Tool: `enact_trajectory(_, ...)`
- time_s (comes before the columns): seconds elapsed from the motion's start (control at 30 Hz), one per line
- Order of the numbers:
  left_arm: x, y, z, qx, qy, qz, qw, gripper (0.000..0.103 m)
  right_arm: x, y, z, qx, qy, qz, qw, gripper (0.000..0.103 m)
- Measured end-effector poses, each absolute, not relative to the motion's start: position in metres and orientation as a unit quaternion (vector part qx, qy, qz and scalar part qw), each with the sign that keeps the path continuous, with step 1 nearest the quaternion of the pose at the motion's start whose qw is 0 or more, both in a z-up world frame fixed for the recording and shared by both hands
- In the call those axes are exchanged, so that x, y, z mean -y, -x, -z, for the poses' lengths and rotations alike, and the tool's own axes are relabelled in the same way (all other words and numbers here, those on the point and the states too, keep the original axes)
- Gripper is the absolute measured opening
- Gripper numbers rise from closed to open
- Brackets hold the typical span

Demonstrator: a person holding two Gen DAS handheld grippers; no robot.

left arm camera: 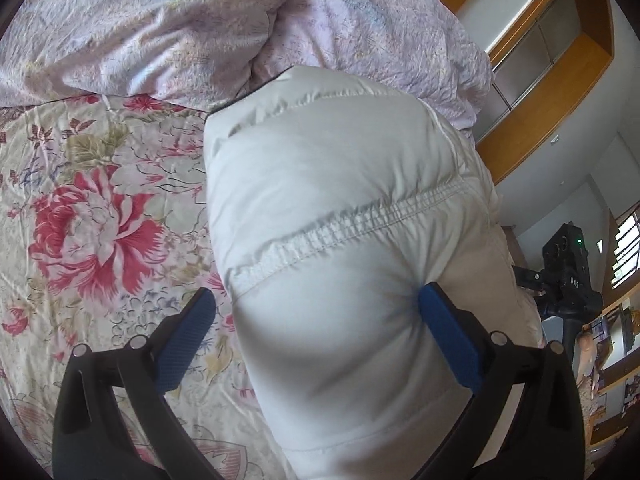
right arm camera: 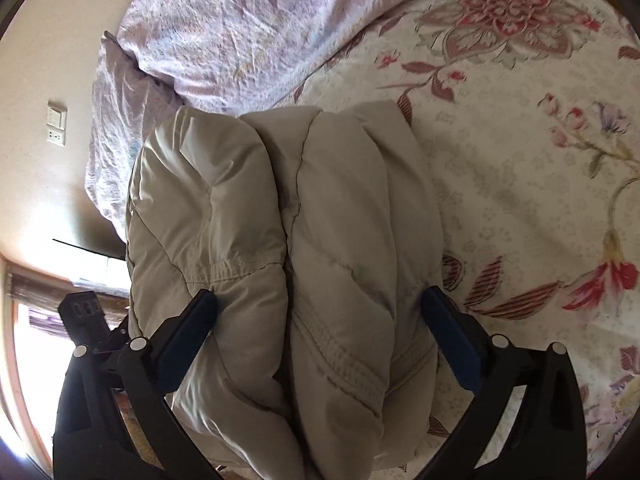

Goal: Fold large clothes

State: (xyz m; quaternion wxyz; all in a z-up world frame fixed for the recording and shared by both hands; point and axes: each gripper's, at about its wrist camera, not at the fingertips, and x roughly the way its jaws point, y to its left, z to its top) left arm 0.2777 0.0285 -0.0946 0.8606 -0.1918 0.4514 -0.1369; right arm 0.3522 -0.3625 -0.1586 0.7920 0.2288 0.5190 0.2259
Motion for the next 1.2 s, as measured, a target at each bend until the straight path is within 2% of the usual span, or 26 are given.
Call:
enact_trajectory(0.27,-0.032,-0.285,0.111,-0.457,0.240,0.166,0.840,0.101,0.363,-0.363,0.173,-0.532,-0.235,-0.263,0.770,0.102)
enact_trajectory(0.57,-0.016,-0.278,0.099,-0.430,0.183,0.147,0.872,0.101,0.361,-0.369,0.178,-0.535,-0.226,-0.295,0.759,0.102)
enact_trajectory(0.83,-0.038,-0.288,0.125,-0.461,0.306,0.202,0.808,0.101,0.353,-0.373,0.181,-0.541,-0.221,-0.310,0.750,0.102)
enact_trajectory(1.1,-0.030,-0.290,0.126,-0.452,0.323,0.201,0.806,0.101,0.327,-0.383,0.182,-0.539,-0.208,-0.345,0.740,0.102)
enact_trajectory(1.2,-0.030,-0.284,0.124,-0.442,0.331,0.208,0.807,0.096,0.323,-0.381,0.183,-0.528,-0.214,-0.353,0.742,0.102)
